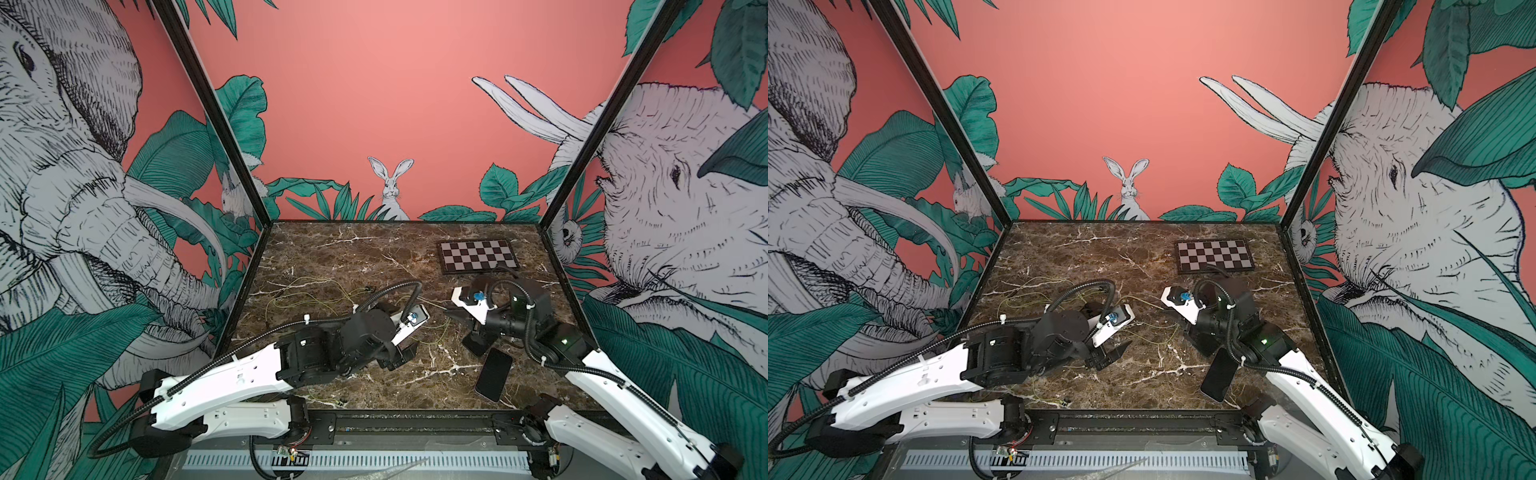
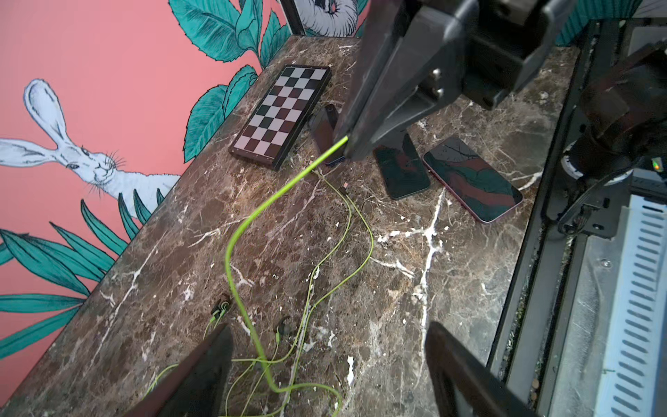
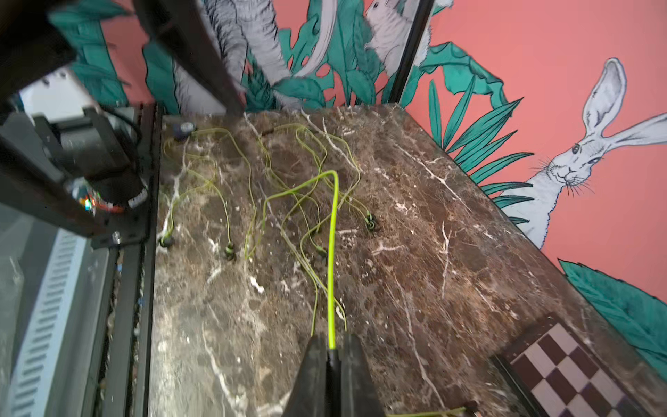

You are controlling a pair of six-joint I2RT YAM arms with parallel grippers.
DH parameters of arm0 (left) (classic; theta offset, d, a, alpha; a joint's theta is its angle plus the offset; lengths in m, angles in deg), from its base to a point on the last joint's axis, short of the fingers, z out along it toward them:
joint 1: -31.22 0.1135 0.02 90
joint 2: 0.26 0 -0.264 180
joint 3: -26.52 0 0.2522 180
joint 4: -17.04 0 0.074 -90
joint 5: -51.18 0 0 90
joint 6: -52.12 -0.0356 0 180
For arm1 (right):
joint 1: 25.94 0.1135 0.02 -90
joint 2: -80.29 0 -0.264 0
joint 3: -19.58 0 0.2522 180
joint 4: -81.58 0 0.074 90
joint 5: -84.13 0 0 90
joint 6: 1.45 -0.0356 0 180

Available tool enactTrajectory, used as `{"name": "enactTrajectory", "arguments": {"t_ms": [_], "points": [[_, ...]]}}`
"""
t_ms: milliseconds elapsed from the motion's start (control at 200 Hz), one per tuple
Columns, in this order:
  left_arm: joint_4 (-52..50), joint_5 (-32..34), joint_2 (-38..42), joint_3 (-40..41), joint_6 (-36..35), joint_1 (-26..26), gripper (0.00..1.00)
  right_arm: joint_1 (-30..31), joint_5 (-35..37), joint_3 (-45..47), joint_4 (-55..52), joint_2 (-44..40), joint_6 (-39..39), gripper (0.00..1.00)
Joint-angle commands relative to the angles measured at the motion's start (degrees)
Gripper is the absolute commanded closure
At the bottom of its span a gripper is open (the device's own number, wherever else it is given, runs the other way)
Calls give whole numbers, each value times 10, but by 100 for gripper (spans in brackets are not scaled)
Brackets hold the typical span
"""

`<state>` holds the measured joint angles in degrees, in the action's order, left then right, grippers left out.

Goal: Plug wired earphones into phones
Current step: Pick up the wired earphone from the center of the board.

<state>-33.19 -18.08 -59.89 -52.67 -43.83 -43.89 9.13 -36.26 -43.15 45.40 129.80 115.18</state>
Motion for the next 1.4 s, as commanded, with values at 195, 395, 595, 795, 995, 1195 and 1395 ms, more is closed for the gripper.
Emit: {"name": "enactTrajectory", "arguments": {"t_ms": [195, 395, 595, 795, 995, 1195, 1395], "points": [[76, -61, -42, -13, -98, 24, 23, 37, -1, -24, -151, -35, 271, 100], [139, -172, -47, 11, -141, 50, 33, 39, -19, -8, -108, -57, 267, 100], [149, -233, -63, 19, -155, 54, 39, 40, -5, -8, -85, -61, 242, 100], [192, -239, -48, 43, -129, 59, 53, 40, -2, -1, -65, -67, 232, 100], [202, -241, -62, 50, -104, 65, 59, 40, -27, 15, -24, -79, 212, 100], [229, -245, -59, 63, -94, 69, 76, 40, -37, 19, -13, -76, 197, 100], [226, -258, -68, 64, -91, 70, 90, 40, -41, 20, 1, -69, 181, 100]]}}
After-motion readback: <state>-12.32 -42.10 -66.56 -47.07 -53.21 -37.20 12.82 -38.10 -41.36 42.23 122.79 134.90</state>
